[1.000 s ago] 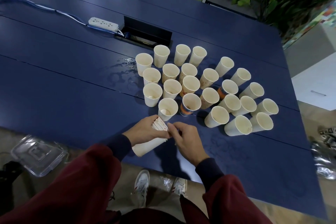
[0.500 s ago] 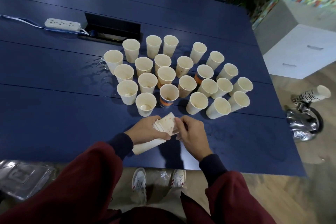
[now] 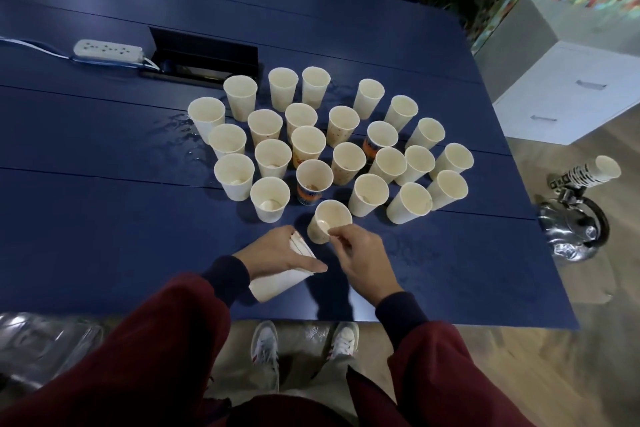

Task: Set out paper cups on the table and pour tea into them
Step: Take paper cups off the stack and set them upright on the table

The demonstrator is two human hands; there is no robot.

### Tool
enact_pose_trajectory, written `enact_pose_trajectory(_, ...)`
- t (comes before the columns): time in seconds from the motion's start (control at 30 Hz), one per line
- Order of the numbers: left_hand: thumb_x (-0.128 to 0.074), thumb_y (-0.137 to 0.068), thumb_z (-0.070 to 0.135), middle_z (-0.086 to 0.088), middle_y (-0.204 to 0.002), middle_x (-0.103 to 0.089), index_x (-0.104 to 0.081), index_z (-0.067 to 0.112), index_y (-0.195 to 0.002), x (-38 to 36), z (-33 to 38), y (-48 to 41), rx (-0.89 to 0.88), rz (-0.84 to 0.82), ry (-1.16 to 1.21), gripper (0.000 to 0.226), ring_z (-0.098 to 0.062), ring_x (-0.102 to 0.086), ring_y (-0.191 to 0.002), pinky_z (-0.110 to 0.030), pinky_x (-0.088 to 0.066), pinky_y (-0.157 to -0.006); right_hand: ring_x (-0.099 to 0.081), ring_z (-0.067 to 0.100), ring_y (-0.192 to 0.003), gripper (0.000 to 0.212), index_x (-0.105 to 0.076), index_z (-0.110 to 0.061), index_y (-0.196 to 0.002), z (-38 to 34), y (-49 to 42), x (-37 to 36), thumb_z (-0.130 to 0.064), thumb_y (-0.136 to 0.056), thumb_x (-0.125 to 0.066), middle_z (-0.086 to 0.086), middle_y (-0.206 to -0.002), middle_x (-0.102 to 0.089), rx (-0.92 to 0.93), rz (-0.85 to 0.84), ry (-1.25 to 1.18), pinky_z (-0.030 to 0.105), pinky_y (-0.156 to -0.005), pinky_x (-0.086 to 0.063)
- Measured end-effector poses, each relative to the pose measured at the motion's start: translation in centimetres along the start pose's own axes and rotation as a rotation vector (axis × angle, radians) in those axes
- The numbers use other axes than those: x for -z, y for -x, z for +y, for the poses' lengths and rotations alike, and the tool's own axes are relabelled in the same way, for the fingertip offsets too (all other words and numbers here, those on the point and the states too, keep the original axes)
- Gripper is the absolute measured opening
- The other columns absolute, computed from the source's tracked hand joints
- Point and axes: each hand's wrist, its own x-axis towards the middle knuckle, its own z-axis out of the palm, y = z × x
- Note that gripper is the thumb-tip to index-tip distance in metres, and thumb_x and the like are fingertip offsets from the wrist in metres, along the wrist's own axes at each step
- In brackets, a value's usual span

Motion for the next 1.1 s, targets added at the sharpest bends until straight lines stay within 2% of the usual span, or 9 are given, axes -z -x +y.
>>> enact_pose_trajectory(0.07, -0.092, -0.066, 0.038, -0.001, -0.099, -0.069, -0.060, 0.009, -0.102, 0.0, -0.5, -0.1, 0.021, 0.017, 0.006, 0.056, -0.009, -0.061, -0.084, -0.023, -0.051, -0.078, -0.069, 0.024, -0.094, 0.022, -0.071, -0.009, -0.113, -0.3, 0.3, -0.5, -0.019, -0.095, -0.065, 0.006, -0.113, -0.071, 0.011, -0.022, -0.022, 0.041, -0.080, -0.057)
enact_pose_trajectory(0.17, -0.092, -0.066, 0.039, 0.000, -0.097, -0.070, -0.062, 0.011, -0.104, -0.3, -0.4, -0.3, 0.025, 0.021, 0.017, 0.056, -0.009, -0.063, -0.086, -0.025, -0.050, -0.078, -0.069, 0.015, -0.098, 0.034, -0.066, -0.016, -0.120, -0.4, 0.6, -0.4, -0.035, -0.092, -0.065, -0.003, -0.133, -0.059, -0.005, 0.022, -0.067, 0.038, -0.080, -0.060)
enact_pose_trajectory(0.37, -0.089, -0.069, 0.033, -0.002, -0.104, -0.076, -0.073, 0.018, -0.105, -2.7, 0.8, -1.3, -0.098, -0.148, 0.065, 0.043, -0.017, -0.069, -0.103, -0.039, -0.053, -0.097, -0.062, 0.004, -0.080, 0.034, -0.063, -0.019, -0.094, -0.6, 1.7, 1.8, -0.048, -0.083, -0.077, -0.009, -0.096, -0.059, -0.177, 0.112, -0.201, 0.019, -0.065, -0.050)
enact_pose_trajectory(0.47, -0.085, -0.070, 0.026, -0.009, -0.096, -0.074, -0.070, 0.006, -0.100, -4.5, 1.1, -2.3, -0.092, -0.195, 0.071, 0.039, -0.018, -0.069, -0.093, -0.044, -0.053, -0.091, -0.058, 0.008, -0.065, 0.031, -0.064, -0.021, -0.073, 0.2, 2.5, 2.7, -0.046, -0.089, -0.073, -0.008, -0.069, -0.063, -0.238, 0.011, -0.277, 0.021, -0.060, -0.043)
enact_pose_trajectory(0.57, -0.086, -0.067, 0.030, -0.014, -0.087, -0.071, -0.067, 0.001, -0.092, -6.3, 1.5, -3.2, -0.072, -0.222, 0.070, 0.042, -0.014, -0.064, -0.081, -0.041, -0.052, -0.081, -0.054, 0.005, -0.060, 0.034, -0.065, -0.024, -0.065, 1.1, 3.6, 3.7, -0.041, -0.094, -0.068, -0.010, -0.061, -0.061, -0.274, -0.049, -0.354, 0.024, -0.060, -0.042)
enact_pose_trajectory(0.7, -0.085, -0.062, 0.032, 0.014, -0.059, -0.053, -0.051, 0.019, -0.066, -8.5, 2.3, -4.2, -0.068, -0.174, 0.017, 0.037, -0.006, -0.048, -0.062, -0.029, -0.038, -0.063, -0.048, 0.003, -0.057, 0.031, -0.068, -0.022, -0.067, 2.3, 4.8, 5.3, -0.038, -0.093, -0.070, -0.008, -0.061, -0.062, -0.323, -0.091, -0.400, 0.022, -0.058, -0.039)
enact_pose_trajectory(0.8, -0.086, -0.063, 0.030, 0.012, -0.063, -0.054, -0.051, 0.021, -0.067, -10.0, 3.5, -5.0, -0.096, -0.159, -0.005, 0.037, -0.005, -0.049, -0.063, -0.027, -0.039, -0.062, -0.050, 0.007, -0.058, 0.030, -0.068, -0.022, -0.068, 3.5, 5.2, 6.3, -0.041, -0.092, -0.070, -0.002, -0.065, -0.064, -0.362, -0.056, -0.388, 0.036, -0.060, -0.044)
enact_pose_trajectory(0.93, -0.086, -0.067, 0.027, 0.006, -0.073, -0.061, -0.058, 0.017, -0.077, -11.3, 5.8, -5.7, -0.133, -0.119, -0.039, 0.031, -0.008, -0.055, -0.070, -0.029, -0.042, -0.066, -0.049, 0.004, -0.056, 0.030, -0.067, -0.019, -0.067, 5.0, 5.2, 8.1, -0.034, -0.093, -0.070, -0.010, -0.060, -0.060, -0.372, 0.033, -0.365, 0.027, -0.057, -0.041)
enact_pose_trajectory(1.1, -0.087, -0.070, 0.025, 0.007, -0.077, -0.062, -0.059, 0.016, -0.079, -13.0, 8.9, -6.6, -0.167, -0.070, -0.090, 0.031, 0.002, -0.055, -0.063, -0.021, -0.043, -0.062, -0.054, 0.015, -0.057, 0.035, -0.063, -0.013, -0.065, 6.7, 4.9, 10.2, -0.029, -0.095, -0.069, -0.002, -0.059, -0.061, -0.393, 0.124, -0.380, 0.033, -0.057, -0.046)
